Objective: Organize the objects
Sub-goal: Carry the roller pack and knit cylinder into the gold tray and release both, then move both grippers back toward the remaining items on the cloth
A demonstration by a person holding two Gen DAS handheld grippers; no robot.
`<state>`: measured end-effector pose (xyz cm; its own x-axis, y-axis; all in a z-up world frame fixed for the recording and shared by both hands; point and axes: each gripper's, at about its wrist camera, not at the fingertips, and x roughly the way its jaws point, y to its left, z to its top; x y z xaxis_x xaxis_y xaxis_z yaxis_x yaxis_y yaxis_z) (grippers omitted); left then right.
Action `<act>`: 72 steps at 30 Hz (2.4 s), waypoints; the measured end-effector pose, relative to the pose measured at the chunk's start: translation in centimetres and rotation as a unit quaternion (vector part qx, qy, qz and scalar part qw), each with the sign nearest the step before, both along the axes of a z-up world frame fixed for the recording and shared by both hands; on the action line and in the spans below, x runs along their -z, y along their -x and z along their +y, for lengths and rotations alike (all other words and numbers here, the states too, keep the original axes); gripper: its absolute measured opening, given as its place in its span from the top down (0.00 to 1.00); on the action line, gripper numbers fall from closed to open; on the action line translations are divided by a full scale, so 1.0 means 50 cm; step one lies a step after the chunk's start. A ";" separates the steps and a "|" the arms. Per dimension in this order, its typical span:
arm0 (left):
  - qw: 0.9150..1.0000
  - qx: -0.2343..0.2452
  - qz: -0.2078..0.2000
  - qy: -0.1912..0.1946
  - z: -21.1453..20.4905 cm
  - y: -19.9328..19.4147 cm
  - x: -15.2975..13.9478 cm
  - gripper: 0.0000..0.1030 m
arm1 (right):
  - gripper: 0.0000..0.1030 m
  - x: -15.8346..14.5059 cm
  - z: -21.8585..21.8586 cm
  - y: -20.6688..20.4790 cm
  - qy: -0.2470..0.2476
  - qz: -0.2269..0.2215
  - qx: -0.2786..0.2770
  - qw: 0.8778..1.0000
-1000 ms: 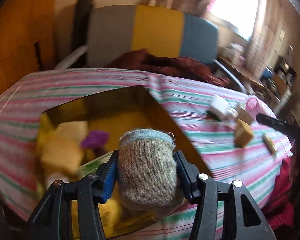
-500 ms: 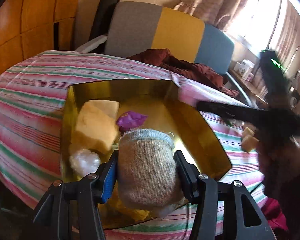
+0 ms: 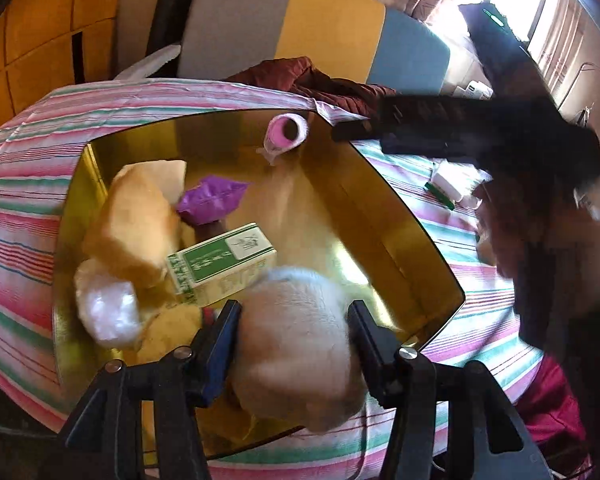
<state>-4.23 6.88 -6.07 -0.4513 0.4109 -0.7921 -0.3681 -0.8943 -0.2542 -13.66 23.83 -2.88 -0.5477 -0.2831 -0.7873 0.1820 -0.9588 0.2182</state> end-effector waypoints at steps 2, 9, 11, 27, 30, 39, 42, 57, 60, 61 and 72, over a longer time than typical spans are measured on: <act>1.000 -0.005 -0.005 -0.012 0.000 0.004 -0.004 0.38 | 0.34 0.010 0.013 -0.023 0.001 -0.005 0.005 1.000; 1.000 -0.021 0.007 0.005 -0.005 0.004 -0.017 0.36 | 0.27 0.018 0.036 -0.088 0.004 0.000 0.016 1.000; 0.999 -0.029 0.014 0.011 -0.011 -0.001 -0.023 0.36 | 0.26 0.019 0.034 -0.101 0.001 0.001 0.015 1.000; 0.984 -0.121 0.109 0.079 -0.054 -0.041 -0.098 0.36 | 0.19 0.013 -0.019 -0.186 -0.014 0.023 -0.005 1.000; 0.983 -0.126 0.111 0.078 -0.059 -0.043 -0.099 0.36 | 0.19 0.012 -0.024 -0.195 -0.015 0.025 -0.006 1.000; 0.983 -0.118 0.116 0.079 -0.052 -0.052 -0.101 0.36 | 0.18 0.015 -0.030 -0.217 -0.013 0.027 -0.004 1.000; 0.984 -0.116 0.113 0.079 -0.049 -0.054 -0.099 0.36 | 0.18 0.015 -0.025 -0.222 -0.011 0.027 0.000 1.000; 0.986 -0.097 0.110 0.080 -0.029 -0.063 -0.098 0.36 | 0.18 0.013 0.015 -0.242 0.000 0.028 0.029 0.999; 0.986 -0.092 0.109 0.082 -0.024 -0.064 -0.097 0.36 | 0.17 0.015 0.026 -0.245 0.002 0.026 0.035 0.999; 0.987 -0.090 0.109 0.083 -0.022 -0.064 -0.097 0.36 | 0.17 0.016 0.031 -0.246 0.003 0.026 0.038 0.999; 0.987 -0.076 0.111 0.092 -0.003 -0.068 -0.097 0.36 | 0.17 0.018 0.085 -0.257 0.007 0.025 0.071 0.997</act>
